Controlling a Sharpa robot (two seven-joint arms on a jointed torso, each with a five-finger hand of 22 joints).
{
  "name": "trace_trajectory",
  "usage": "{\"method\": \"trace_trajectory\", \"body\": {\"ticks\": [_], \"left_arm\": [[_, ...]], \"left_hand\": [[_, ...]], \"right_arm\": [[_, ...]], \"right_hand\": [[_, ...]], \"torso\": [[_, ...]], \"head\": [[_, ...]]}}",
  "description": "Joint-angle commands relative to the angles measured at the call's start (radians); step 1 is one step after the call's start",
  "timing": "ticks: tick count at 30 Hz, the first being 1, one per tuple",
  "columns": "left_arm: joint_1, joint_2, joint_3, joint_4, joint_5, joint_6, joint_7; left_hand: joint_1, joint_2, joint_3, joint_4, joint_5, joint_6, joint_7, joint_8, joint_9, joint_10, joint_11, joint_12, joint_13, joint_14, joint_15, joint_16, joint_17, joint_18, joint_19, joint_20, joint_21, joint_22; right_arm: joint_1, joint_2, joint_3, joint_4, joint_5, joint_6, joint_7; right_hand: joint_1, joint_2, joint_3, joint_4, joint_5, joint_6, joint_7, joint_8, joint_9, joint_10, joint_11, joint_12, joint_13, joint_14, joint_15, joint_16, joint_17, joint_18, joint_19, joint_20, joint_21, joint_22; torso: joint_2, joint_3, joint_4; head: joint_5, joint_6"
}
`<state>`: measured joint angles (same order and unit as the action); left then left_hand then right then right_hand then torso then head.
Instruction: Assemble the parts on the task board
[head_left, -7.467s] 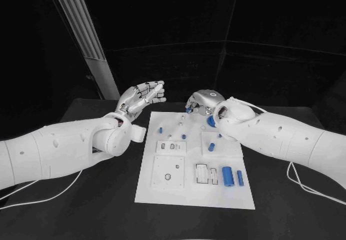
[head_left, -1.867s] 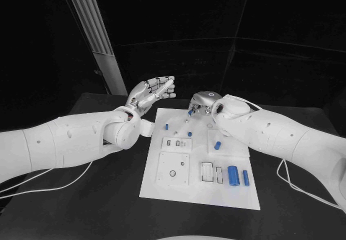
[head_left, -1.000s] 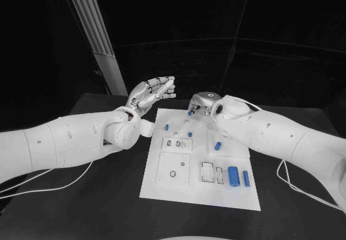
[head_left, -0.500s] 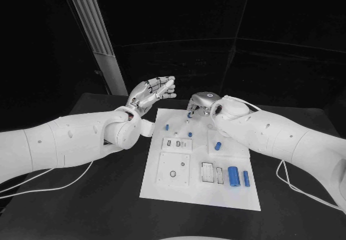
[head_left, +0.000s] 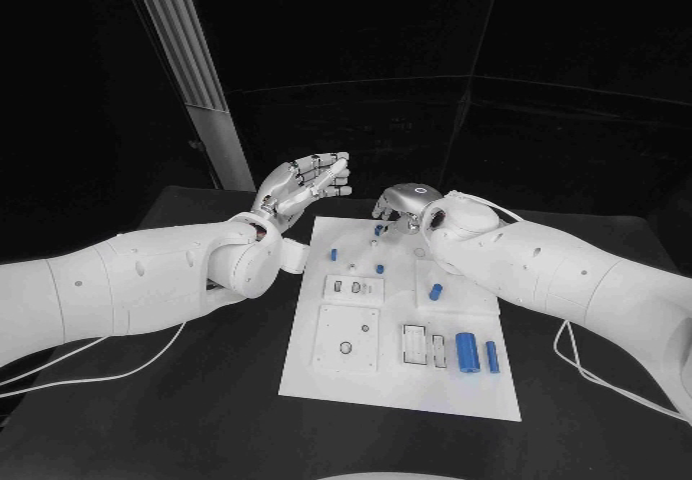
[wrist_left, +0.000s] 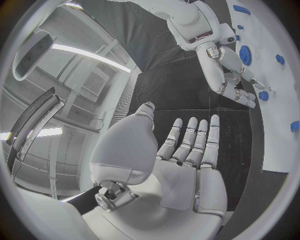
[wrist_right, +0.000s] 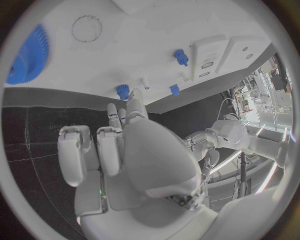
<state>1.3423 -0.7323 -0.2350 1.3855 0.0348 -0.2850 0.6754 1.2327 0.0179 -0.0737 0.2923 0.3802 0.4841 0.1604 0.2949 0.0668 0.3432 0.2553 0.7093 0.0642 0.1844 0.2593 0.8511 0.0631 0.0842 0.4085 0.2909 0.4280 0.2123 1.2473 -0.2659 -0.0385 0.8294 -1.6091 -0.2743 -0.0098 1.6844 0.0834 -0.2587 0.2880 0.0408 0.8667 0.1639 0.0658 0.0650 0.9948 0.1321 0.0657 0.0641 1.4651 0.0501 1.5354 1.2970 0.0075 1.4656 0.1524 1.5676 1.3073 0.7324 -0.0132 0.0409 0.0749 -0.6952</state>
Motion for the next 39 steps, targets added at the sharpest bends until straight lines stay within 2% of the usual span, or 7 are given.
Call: {"method": "trace_trajectory", "body": {"ticks": [1,10,19,22,26,29,39], "left_arm": [[0.002,0.001,0.001,-0.004,-0.005,0.013,0.210],[0.002,0.015,0.001,-0.039,-0.005,0.014,0.213],[-0.001,0.052,0.001,-0.083,-0.012,0.022,0.218],[-0.004,0.062,0.001,-0.099,-0.048,0.027,0.221],[-0.005,0.065,0.001,-0.106,-0.070,0.030,0.221],[-0.006,0.064,0.001,-0.107,-0.078,0.031,0.221],[-0.007,0.052,0.001,-0.098,-0.084,0.032,0.220]], "left_hand": [[-0.001,0.008,0.001,0.000,0.000,-0.009,0.132,0.004,-0.001,-0.005,0.004,-0.006,0.000,-0.006,-0.002,-0.007,0.001,0.008,-0.009,-0.001,-0.001,-0.001],[-0.001,0.008,0.001,0.000,0.000,-0.007,0.132,0.006,-0.001,-0.005,0.004,-0.006,0.000,-0.006,-0.002,-0.007,0.001,0.008,-0.009,-0.001,-0.001,-0.001],[0.000,0.008,0.000,0.000,0.000,-0.008,0.132,0.006,-0.001,-0.005,0.004,-0.006,0.000,-0.007,-0.002,-0.007,0.001,0.008,-0.010,-0.001,-0.001,-0.001],[0.001,0.009,0.000,0.000,0.001,-0.011,0.132,0.006,-0.001,-0.006,0.005,-0.007,0.000,-0.008,-0.002,-0.007,0.001,0.007,-0.011,-0.001,-0.002,-0.001],[0.001,0.009,0.000,0.000,0.001,-0.012,0.132,0.006,-0.001,-0.007,0.005,-0.007,0.000,-0.008,-0.002,-0.007,0.001,0.007,-0.011,-0.001,-0.002,-0.001],[0.001,0.009,-0.001,0.000,0.001,-0.012,0.132,0.006,-0.001,-0.007,0.005,-0.007,0.000,-0.009,-0.001,-0.008,0.001,0.007,-0.012,-0.001,-0.002,-0.001],[0.002,0.010,-0.001,0.000,0.001,-0.014,0.132,0.006,-0.002,-0.008,0.005,-0.007,0.000,-0.010,-0.001,-0.008,0.001,0.007,-0.013,-0.001,-0.002,-0.002]], "right_arm": [[0.003,-0.034,0.001,0.042,0.024,-0.171,0.012],[0.005,-0.220,0.001,0.254,0.348,-0.324,0.099],[0.007,-0.372,0.001,0.381,0.496,-0.331,0.151],[0.007,-0.406,0.000,0.397,0.511,-0.320,0.156],[0.007,-0.426,0.000,0.400,0.518,-0.315,0.157],[0.007,-0.434,-0.001,0.393,0.520,-0.315,0.154],[0.003,-0.407,-0.002,0.331,0.464,-0.280,0.105]], "right_hand": [[-0.052,-0.004,-0.001,-0.001,0.006,-0.009,0.006,-0.001,0.002,-0.002,-0.001,0.008,0.002,0.048,0.003,-0.013,-0.040,-0.008,0.105,0.009,0.003,0.263],[-0.110,-0.003,0.030,-0.005,0.007,-0.011,0.026,0.003,0.005,0.023,-0.003,0.038,0.010,0.017,0.000,-0.048,-0.170,0.016,0.038,0.007,-0.036,0.179],[-0.203,0.003,0.019,-0.003,0.008,-0.016,-0.005,0.000,0.004,0.217,-0.057,0.237,0.118,-0.060,-0.045,-0.125,-0.372,0.047,-0.068,-0.030,-0.108,0.059],[-0.308,0.009,-0.007,-0.044,0.078,-0.037,-0.012,0.002,0.005,0.111,-0.088,0.860,0.700,-0.033,-0.043,-0.065,-0.187,0.047,-0.087,-0.047,-0.122,0.056],[-0.354,0.026,-0.014,-0.011,0.036,-0.027,-0.015,0.006,0.007,0.368,-0.070,1.435,1.357,0.020,-0.037,-0.003,0.046,0.056,-0.113,-0.042,-0.141,0.040],[-0.372,0.025,-0.015,-0.002,0.053,-0.023,-0.016,0.006,0.007,0.576,-0.065,1.505,1.507,0.106,-0.036,0.035,0.274,0.056,-0.125,-0.030,-0.150,0.034],[-0.467,-0.047,0.023,0.001,0.078,-0.003,-0.020,0.009,0.010,0.576,-0.064,1.505,1.507,0.106,-0.030,0.035,0.274,0.001,0.076,-0.020,-0.013,0.238]], "torso": [[-0.003,0.0012,-0.0028],[-0.018,-0.0020,-0.0227],[-0.029,-0.0026,-0.0407],[-0.031,-0.0002,-0.0458],[-0.030,-0.0026,-0.0420],[-0.029,-0.0018,-0.0400],[-0.027,-0.0029,-0.0373]], "head": [[0.002,0.004],[0.001,0.003],[-0.035,0.004],[-0.063,0.007],[-0.091,0.010],[-0.105,0.015],[-0.117,0.019]]}}
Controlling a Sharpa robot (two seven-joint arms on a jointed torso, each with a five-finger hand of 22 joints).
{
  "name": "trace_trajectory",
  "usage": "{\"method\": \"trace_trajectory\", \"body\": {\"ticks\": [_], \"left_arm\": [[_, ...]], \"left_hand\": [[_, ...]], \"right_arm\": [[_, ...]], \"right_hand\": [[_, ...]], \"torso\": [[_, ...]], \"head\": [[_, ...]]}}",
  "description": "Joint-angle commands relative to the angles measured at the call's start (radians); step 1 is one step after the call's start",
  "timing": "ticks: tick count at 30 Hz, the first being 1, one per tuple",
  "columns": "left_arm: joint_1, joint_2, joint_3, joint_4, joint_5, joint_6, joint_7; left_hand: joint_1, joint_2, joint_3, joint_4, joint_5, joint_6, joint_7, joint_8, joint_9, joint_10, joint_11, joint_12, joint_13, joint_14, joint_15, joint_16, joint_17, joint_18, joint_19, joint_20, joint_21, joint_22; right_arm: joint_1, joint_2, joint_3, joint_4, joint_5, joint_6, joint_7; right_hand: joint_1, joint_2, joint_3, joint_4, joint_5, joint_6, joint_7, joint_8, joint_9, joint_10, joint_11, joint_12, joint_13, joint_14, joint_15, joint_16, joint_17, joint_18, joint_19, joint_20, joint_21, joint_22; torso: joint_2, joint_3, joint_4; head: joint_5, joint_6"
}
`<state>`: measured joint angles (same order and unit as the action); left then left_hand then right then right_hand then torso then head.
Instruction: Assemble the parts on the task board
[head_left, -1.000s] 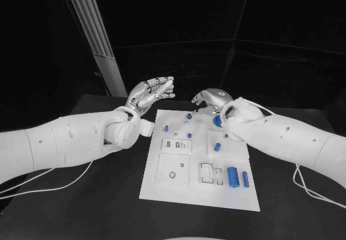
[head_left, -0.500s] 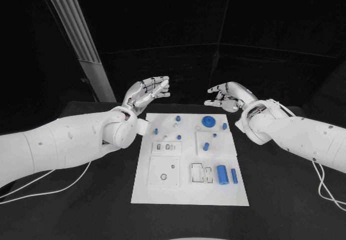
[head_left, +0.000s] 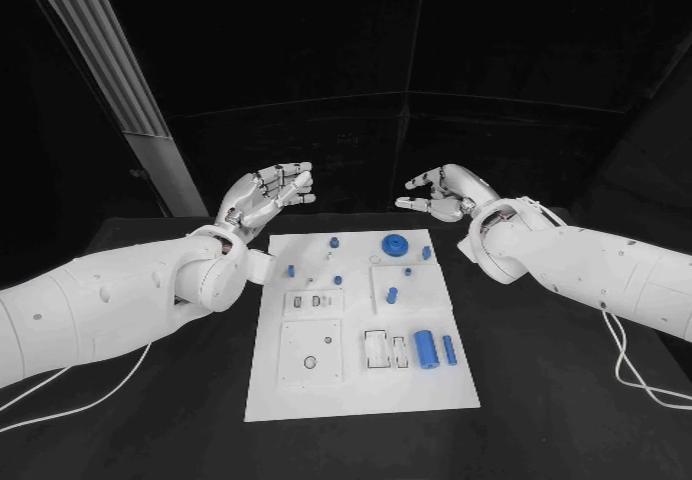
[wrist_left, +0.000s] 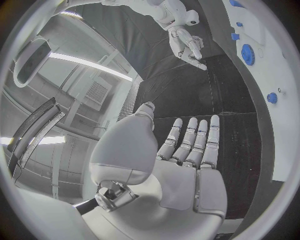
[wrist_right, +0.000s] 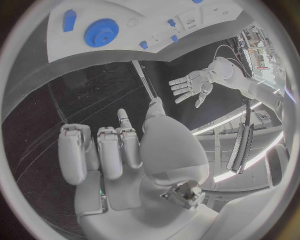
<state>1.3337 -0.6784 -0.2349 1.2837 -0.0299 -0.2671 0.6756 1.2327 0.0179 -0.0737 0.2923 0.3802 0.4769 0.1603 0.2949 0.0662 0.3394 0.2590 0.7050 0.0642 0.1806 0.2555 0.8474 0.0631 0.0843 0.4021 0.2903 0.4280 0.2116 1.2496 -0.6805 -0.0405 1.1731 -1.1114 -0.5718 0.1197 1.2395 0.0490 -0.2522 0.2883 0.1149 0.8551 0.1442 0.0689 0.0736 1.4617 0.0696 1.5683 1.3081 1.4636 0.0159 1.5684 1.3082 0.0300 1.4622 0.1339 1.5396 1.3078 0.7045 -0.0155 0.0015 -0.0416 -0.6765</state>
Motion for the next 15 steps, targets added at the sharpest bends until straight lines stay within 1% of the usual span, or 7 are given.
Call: {"method": "trace_trajectory", "body": {"ticks": [1,5,6,8,10,12,15], "left_arm": [[0.001,-0.003,0.001,0.005,-0.019,0.014,0.219],[0.001,-0.007,0.001,0.009,-0.019,0.014,0.219],[0.001,-0.008,0.001,0.010,-0.019,0.014,0.219],[0.001,-0.009,0.001,0.011,-0.019,0.015,0.218],[0.001,-0.010,0.001,0.012,-0.019,0.015,0.218],[0.001,-0.011,0.001,0.012,-0.019,0.015,0.218],[0.001,-0.012,0.001,0.012,-0.019,0.015,0.217]], "left_hand": [[0.002,0.010,-0.001,0.000,0.001,-0.007,0.132,0.006,-0.001,-0.004,0.001,-0.003,0.000,-0.006,0.002,-0.004,0.001,0.007,-0.006,0.000,-0.002,-0.001],[0.002,0.010,-0.001,0.000,0.001,-0.007,0.132,0.006,-0.001,-0.004,0.001,-0.003,0.000,-0.006,0.002,-0.004,0.001,0.007,-0.006,0.000,-0.002,-0.001],[0.002,0.010,-0.001,0.000,0.001,-0.007,0.132,0.006,-0.001,-0.004,0.001,-0.003,0.000,-0.006,0.002,-0.004,0.001,0.007,-0.006,0.000,-0.002,-0.001],[0.002,0.010,-0.001,0.000,0.001,-0.007,0.132,0.006,-0.001,-0.004,0.001,-0.003,0.000,-0.006,0.002,-0.004,0.001,0.007,-0.006,0.000,-0.002,-0.001],[0.002,0.010,-0.001,0.000,0.001,-0.007,0.132,0.006,-0.001,-0.004,0.001,-0.003,0.000,-0.006,0.002,-0.004,0.001,0.007,-0.007,0.000,-0.002,-0.001],[0.002,0.011,-0.001,0.001,0.001,-0.008,0.132,0.006,-0.001,-0.004,0.001,-0.003,0.000,-0.007,0.003,-0.004,0.001,0.007,-0.007,0.000,-0.003,-0.001],[0.002,0.011,-0.001,0.001,0.001,-0.008,0.132,0.006,-0.001,-0.004,0.001,-0.003,0.000,-0.007,0.003,-0.004,0.001,0.007,-0.007,0.000,-0.003,-0.001]], "right_arm": [[0.000,0.012,0.000,-0.019,-0.047,0.022,-0.031],[-0.008,0.033,0.000,-0.051,-0.129,0.038,-0.060],[-0.010,0.037,0.000,-0.058,-0.149,0.043,-0.067],[-0.016,0.044,0.000,-0.068,-0.187,0.058,-0.080],[-0.020,0.050,0.000,-0.076,-0.214,0.071,-0.092],[-0.026,0.057,0.000,-0.085,-0.238,0.086,-0.103],[-0.033,0.065,0.000,-0.094,-0.256,0.110,-0.116]], "right_hand": [[-0.039,-0.023,0.022,0.002,0.008,0.017,0.001,0.010,0.003,0.109,-0.001,0.003,0.263,0.107,0.005,0.002,0.263,-0.027,0.099,-0.002,0.026,0.254],[-0.088,-0.094,0.121,0.003,0.024,0.059,0.004,0.021,0.009,0.109,0.007,0.003,0.263,0.107,0.008,0.002,0.263,-0.030,0.109,0.000,0.031,0.263],[-0.079,-0.107,0.143,0.005,0.027,0.065,0.004,0.023,0.009,0.109,0.011,0.003,0.263,0.107,0.011,0.002,0.263,-0.030,0.109,0.002,0.031,0.263],[-0.056,-0.150,0.207,0.006,0.024,0.071,0.007,0.021,0.009,0.109,0.018,0.003,0.263,0.107,0.012,0.002,0.263,-0.030,0.109,0.004,0.031,0.263],[-0.025,-0.174,0.255,0.005,0.054,0.073,0.008,0.018,0.008,0.109,0.018,0.003,0.263,0.107,0.009,0.002,0.263,-0.030,0.109,0.004,0.031,0.263],[0.002,-0.201,0.290,0.001,0.065,0.076,0.012,0.016,0.008,0.109,0.023,0.003,0.263,0.107,0.009,0.002,0.263,-0.030,0.109,0.002,0.031,0.263],[0.052,-0.221,0.324,-0.004,0.137,0.086,0.025,0.019,0.010,0.109,0.034,0.003,0.263,0.107,0.013,0.002,0.263,-0.030,0.109,0.004,0.031,0.263]], "torso": [[0.001,-0.0005,0.0023],[0.001,-0.0008,0.0027],[0.001,-0.0009,0.0031],[0.002,-0.0008,0.0034],[0.001,-0.0005,0.0023],[0.000,-0.0001,0.0008],[0.000,-0.0001,0.0018]], "head": [[-0.001,0.000],[0.003,-0.002],[0.003,-0.002],[0.004,-0.003],[0.007,-0.004],[0.011,-0.006],[0.010,-0.006]]}}
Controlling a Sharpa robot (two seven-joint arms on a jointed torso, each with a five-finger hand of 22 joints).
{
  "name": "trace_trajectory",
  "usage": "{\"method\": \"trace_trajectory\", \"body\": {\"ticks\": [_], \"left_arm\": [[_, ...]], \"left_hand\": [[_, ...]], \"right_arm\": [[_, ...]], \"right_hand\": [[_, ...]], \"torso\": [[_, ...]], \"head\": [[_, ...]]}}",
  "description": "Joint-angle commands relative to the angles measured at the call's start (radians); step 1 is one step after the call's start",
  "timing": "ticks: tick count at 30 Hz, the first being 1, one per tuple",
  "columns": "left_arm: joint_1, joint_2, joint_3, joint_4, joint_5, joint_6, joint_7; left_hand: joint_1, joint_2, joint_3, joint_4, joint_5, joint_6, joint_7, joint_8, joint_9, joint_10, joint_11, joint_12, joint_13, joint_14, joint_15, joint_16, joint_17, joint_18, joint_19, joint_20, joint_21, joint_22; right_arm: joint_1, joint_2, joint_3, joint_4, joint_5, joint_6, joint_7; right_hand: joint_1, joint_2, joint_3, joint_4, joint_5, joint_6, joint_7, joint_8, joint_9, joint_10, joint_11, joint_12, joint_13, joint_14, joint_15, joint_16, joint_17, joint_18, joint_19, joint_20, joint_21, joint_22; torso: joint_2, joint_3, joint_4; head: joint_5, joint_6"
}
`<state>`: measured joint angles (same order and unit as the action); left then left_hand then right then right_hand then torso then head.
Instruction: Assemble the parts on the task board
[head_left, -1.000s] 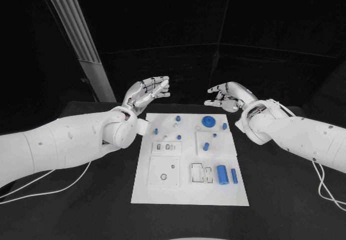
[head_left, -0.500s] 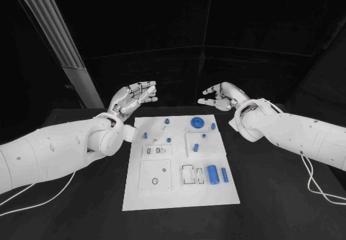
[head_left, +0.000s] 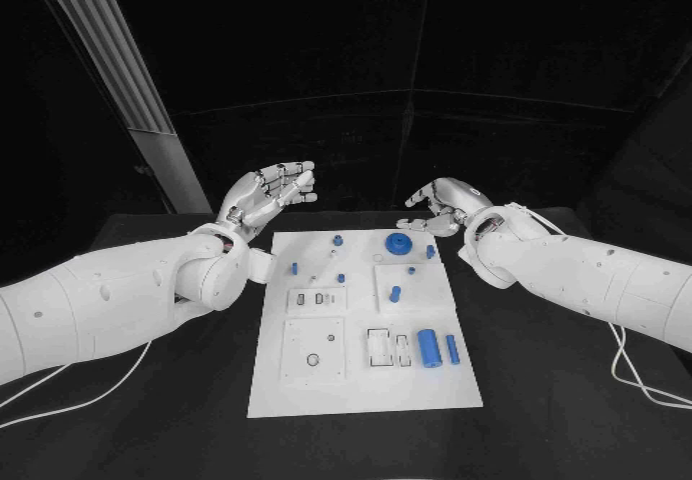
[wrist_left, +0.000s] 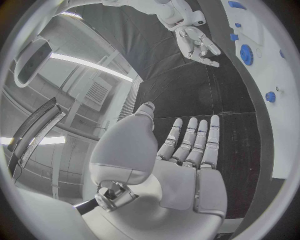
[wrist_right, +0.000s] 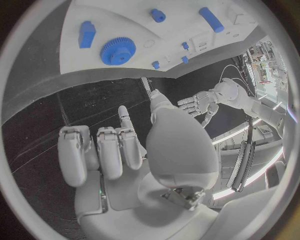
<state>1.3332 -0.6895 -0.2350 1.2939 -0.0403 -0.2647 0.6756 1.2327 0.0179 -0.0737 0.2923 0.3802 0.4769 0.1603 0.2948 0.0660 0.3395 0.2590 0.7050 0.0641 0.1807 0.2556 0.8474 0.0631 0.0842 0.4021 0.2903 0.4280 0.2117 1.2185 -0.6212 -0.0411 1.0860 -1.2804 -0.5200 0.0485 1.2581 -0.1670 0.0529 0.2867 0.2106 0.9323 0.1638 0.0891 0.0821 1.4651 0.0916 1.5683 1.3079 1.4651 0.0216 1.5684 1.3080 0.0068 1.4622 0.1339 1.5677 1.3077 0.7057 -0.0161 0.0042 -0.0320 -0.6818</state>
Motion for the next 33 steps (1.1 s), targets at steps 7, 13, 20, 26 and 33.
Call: {"method": "trace_trajectory", "body": {"ticks": [7,13,20,26,33], "left_arm": [[0.001,-0.002,0.001,0.001,-0.009,0.012,0.216],[0.001,-0.003,0.001,0.001,-0.009,0.013,0.215],[0.001,-0.005,0.001,0.002,-0.009,0.012,0.214],[0.001,-0.005,0.001,0.003,-0.009,0.012,0.214],[0.001,-0.007,0.001,0.004,-0.009,0.011,0.213]], "left_hand": [[0.002,0.012,-0.002,0.001,0.001,-0.010,0.132,0.006,-0.001,-0.005,0.001,-0.004,0.000,-0.007,0.003,-0.005,0.001,0.006,-0.008,0.000,-0.003,-0.001],[0.002,0.012,-0.002,0.001,0.001,-0.010,0.132,0.006,-0.001,-0.005,0.001,-0.004,0.000,-0.007,0.003,-0.005,0.001,0.006,-0.008,0.000,-0.003,-0.001],[0.002,0.012,-0.002,0.001,0.001,-0.010,0.132,0.006,-0.001,-0.005,0.001,-0.004,0.000,-0.007,0.003,-0.005,0.001,0.006,-0.008,0.000,-0.003,-0.001],[0.002,0.012,-0.002,0.001,0.001,-0.010,0.132,0.006,-0.001,-0.005,0.001,-0.004,0.000,-0.007,0.003,-0.005,0.001,0.006,-0.008,0.000,-0.003,-0.001],[0.002,0.013,-0.002,0.000,0.001,-0.011,0.133,0.007,-0.001,-0.006,0.002,-0.004,0.000,-0.008,0.003,-0.005,0.001,0.006,-0.009,0.000,-0.003,-0.001]], "right_arm": [[-0.010,0.026,0.001,-0.030,-0.102,0.106,-0.074],[-0.012,0.040,0.001,-0.044,-0.113,0.129,-0.101],[-0.014,0.060,0.001,-0.069,-0.118,0.148,-0.119],[-0.018,0.081,0.001,-0.092,-0.132,0.166,-0.132],[-0.022,0.099,0.001,-0.108,-0.159,0.186,-0.141]], "right_hand": [[0.089,-0.017,0.038,-0.008,0.105,0.022,0.015,0.010,0.006,0.106,0.021,0.003,0.263,0.106,0.016,0.002,0.263,-0.007,0.109,0.013,0.003,0.263],[0.106,-0.013,0.044,-0.010,0.099,0.031,0.016,0.016,0.010,0.106,0.022,0.003,0.263,0.106,0.017,0.002,0.263,-0.007,0.109,0.014,0.003,0.263],[0.113,-0.011,0.046,-0.011,0.095,0.030,0.017,0.015,0.010,0.106,0.023,0.003,0.263,0.106,0.017,0.002,0.263,-0.007,0.109,0.015,0.003,0.263],[0.122,-0.006,0.049,-0.013,0.089,0.019,0.018,0.011,0.009,0.106,0.024,0.003,0.263,0.106,0.018,0.002,0.263,-0.007,0.109,0.016,0.003,0.263],[0.132,0.001,0.054,-0.017,0.083,0.014,0.013,0.009,0.008,0.106,0.022,0.003,0.263,0.106,0.018,0.002,0.263,-0.007,0.109,0.016,0.003,0.263]], "torso": [[-0.001,0.0011,-0.0011],[-0.001,0.0009,-0.0004],[-0.001,0.0005,0.0004],[-0.001,0.0008,0.0005],[-0.001,0.0015,-0.0004]], "head": [[0.001,-0.002],[0.001,-0.002],[0.004,-0.003],[0.004,-0.003],[0.007,-0.003]]}}
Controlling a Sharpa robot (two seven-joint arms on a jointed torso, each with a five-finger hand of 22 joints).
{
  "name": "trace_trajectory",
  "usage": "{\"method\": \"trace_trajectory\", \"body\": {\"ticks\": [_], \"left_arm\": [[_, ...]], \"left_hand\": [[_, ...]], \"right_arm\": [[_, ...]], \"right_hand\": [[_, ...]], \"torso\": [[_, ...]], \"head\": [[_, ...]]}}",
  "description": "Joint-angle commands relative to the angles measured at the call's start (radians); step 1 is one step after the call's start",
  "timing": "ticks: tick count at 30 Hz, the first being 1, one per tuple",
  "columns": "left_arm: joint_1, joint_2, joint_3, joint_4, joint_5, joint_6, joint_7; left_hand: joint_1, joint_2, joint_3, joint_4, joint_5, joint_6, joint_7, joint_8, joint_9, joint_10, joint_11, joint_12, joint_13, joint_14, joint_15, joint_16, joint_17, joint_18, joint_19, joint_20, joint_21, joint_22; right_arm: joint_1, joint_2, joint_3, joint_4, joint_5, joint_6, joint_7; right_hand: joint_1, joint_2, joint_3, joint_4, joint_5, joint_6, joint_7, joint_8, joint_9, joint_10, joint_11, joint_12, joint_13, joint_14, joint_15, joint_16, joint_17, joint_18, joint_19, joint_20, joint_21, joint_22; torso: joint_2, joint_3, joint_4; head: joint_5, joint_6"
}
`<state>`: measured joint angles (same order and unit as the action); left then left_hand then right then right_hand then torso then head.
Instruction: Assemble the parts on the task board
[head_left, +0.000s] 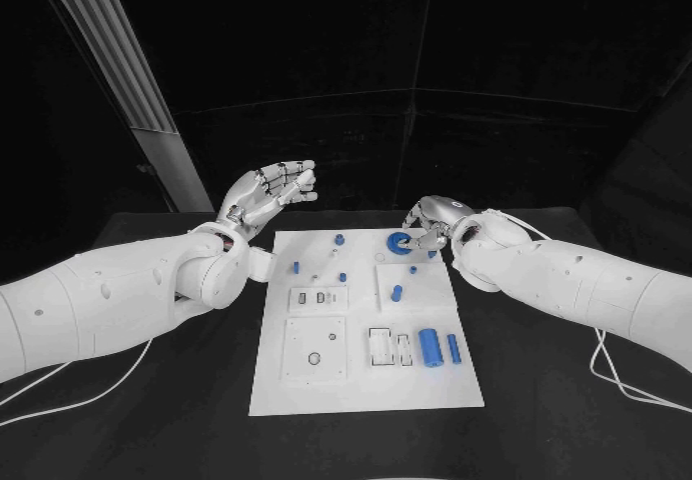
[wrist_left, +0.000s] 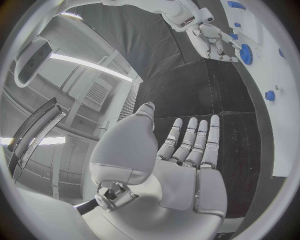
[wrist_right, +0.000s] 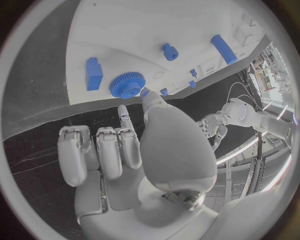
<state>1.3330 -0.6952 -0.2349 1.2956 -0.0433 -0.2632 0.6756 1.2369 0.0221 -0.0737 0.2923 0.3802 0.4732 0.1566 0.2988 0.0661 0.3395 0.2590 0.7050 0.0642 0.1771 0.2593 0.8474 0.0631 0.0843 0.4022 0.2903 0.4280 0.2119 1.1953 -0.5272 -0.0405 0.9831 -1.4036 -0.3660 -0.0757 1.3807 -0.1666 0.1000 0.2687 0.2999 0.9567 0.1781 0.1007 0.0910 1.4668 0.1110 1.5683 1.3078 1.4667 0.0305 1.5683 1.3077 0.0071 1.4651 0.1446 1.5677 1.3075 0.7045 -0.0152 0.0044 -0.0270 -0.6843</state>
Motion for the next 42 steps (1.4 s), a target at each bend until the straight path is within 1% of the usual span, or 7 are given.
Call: {"method": "trace_trajectory", "body": {"ticks": [1,5,14,18,23,27,42], "left_arm": [[0.002,-0.002,0.001,0.003,-0.006,0.009,0.213],[0.002,-0.003,0.001,0.004,-0.006,0.010,0.213],[0.002,-0.006,0.001,0.006,-0.006,0.010,0.211],[0.002,-0.007,0.001,0.006,-0.006,0.010,0.211],[0.002,-0.008,0.001,0.006,-0.006,0.011,0.210],[0.002,-0.010,0.001,0.007,-0.006,0.010,0.210],[0.002,-0.011,0.001,0.009,-0.006,0.010,0.209]], "left_hand": [[-0.002,0.009,-0.002,0.000,0.001,-0.008,0.136,0.003,-0.001,-0.006,0.002,-0.004,0.000,-0.004,-0.001,-0.005,0.001,0.006,-0.009,0.000,-0.003,-0.002],[-0.002,0.009,-0.002,0.000,0.001,-0.007,0.136,0.004,-0.001,-0.006,0.002,-0.004,0.000,-0.005,-0.001,-0.005,0.001,0.006,-0.010,0.000,-0.003,-0.002],[-0.002,0.009,-0.002,0.000,0.001,-0.007,0.136,0.004,-0.001,-0.006,0.002,-0.004,0.000,-0.005,-0.001,-0.005,0.001,0.006,-0.010,0.000,-0.003,-0.002],[-0.002,0.009,-0.002,0.000,0.001,-0.007,0.136,0.004,-0.001,-0.006,0.002,-0.004,0.000,-0.005,-0.001,-0.005,0.001,0.006,-0.010,0.000,-0.003,-0.002],[-0.002,0.009,-0.002,0.000,0.001,-0.007,0.136,0.004,-0.001,-0.006,0.002,-0.004,0.000,-0.005,-0.001,-0.005,0.001,0.006,-0.010,0.000,-0.003,-0.002],[-0.001,0.010,-0.003,0.000,0.001,-0.007,0.136,0.005,-0.001,-0.006,0.002,-0.004,0.000,-0.005,0.000,-0.005,0.001,0.006,-0.010,0.000,-0.003,-0.002],[-0.001,0.010,-0.003,0.000,0.001,-0.007,0.136,0.005,-0.001,-0.006,0.002,-0.004,0.000,-0.005,0.000,-0.005,0.001,0.006,-0.010,0.000,-0.003,-0.002]], "right_arm": [[0.001,0.007,0.001,-0.006,-0.038,0.035,-0.018],[0.001,0.012,0.001,-0.011,-0.050,0.048,-0.026],[0.001,0.019,0.001,-0.013,-0.066,0.058,-0.038],[0.001,0.021,0.001,-0.014,-0.069,0.061,-0.044],[0.001,0.024,0.001,-0.017,-0.072,0.074,-0.054],[0.001,0.027,0.001,-0.019,-0.074,0.084,-0.061],[0.001,0.038,0.001,-0.024,-0.075,0.089,-0.082]], "right_hand": [[0.011,0.001,0.007,0.000,-0.007,-0.012,-0.002,-0.003,-0.001,0.104,0.001,0.003,0.263,0.104,0.008,0.002,0.263,-0.007,0.106,0.005,0.003,0.263],[0.015,0.002,0.009,-0.003,-0.009,-0.014,-0.005,-0.004,-0.001,0.104,-0.001,0.003,0.263,0.104,0.007,0.002,0.263,-0.007,0.106,0.005,0.003,0.263],[0.028,0.013,0.017,-0.011,-0.012,-0.009,-0.008,0.000,0.001,0.104,-0.005,0.003,0.263,0.104,0.004,0.002,0.263,-0.007,0.106,0.001,0.003,0.263],[0.030,0.016,0.018,-0.012,-0.012,-0.008,-0.008,0.001,0.001,0.104,-0.005,0.003,0.263,0.104,0.003,0.002,0.263,-0.007,0.106,0.001,0.003,0.263],[0.030,0.018,0.020,-0.013,-0.013,-0.009,-0.007,0.000,0.001,0.104,-0.005,0.003,0.263,0.104,0.003,0.002,0.263,-0.007,0.106,0.001,0.003,0.263],[0.031,0.020,0.021,-0.014,-0.014,-0.011,-0.007,0.000,0.001,0.104,-0.005,0.003,0.263,0.104,0.003,0.002,0.263,-0.007,0.106,0.000,0.003,0.263],[0.029,0.031,0.024,-0.017,-0.019,-0.020,-0.002,-0.005,-0.001,0.104,-0.001,0.003,0.263,0.104,0.004,0.002,0.263,-0.007,0.106,0.000,0.003,0.263]], "torso": [[0.000,0.0007,-0.0007],[0.000,0.0005,0.0009],[0.000,0.0006,-0.0022],[0.000,0.0007,-0.0017],[0.000,0.0008,-0.0006],[0.000,0.0017,-0.0010],[-0.001,0.0009,-0.0003]], "head": [[0.004,-0.002],[0.007,-0.005],[0.010,-0.009],[0.010,-0.011],[0.007,-0.006],[0.014,-0.009],[0.015,-0.011]]}}
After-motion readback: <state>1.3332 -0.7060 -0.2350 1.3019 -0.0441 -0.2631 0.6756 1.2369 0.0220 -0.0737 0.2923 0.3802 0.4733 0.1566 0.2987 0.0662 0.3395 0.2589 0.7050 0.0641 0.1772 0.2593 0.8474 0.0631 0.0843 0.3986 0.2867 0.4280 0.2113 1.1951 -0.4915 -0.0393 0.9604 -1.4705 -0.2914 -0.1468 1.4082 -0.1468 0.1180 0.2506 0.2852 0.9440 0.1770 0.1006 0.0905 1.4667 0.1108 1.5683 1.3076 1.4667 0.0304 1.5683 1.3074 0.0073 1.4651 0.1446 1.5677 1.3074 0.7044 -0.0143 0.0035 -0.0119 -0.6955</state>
